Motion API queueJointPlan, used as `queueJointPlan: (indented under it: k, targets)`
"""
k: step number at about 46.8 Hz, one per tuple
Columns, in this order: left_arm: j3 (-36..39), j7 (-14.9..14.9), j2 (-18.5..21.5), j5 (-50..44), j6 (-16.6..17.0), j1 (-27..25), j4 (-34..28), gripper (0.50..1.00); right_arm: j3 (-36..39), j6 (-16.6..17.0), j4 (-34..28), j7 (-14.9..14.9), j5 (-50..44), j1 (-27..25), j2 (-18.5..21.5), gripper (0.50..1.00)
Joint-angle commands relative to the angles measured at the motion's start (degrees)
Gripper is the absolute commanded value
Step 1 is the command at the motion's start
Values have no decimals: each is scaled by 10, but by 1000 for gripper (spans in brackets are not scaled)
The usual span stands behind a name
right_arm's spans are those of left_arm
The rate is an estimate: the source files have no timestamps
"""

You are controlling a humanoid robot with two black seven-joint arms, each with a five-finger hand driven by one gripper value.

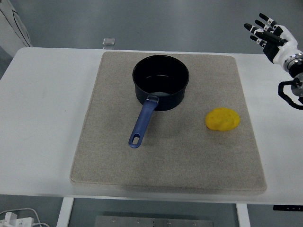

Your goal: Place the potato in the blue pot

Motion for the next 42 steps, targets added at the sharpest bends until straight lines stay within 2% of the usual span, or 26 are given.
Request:
queueJointPlan:
  k: [1, 26, 42]
  targets:
    - [-5, 0, 0, -4, -1, 1, 3, 1000, 1, 0, 0, 0, 0, 0, 0, 944]
    - [-13, -4, 0, -5, 1, 0, 3, 1000, 1, 5, 0, 0, 0, -1, -1, 944]
    - [-14, -4, 0, -5, 1, 1, 4, 1000, 0, -12, 6, 0, 0, 3, 0, 944]
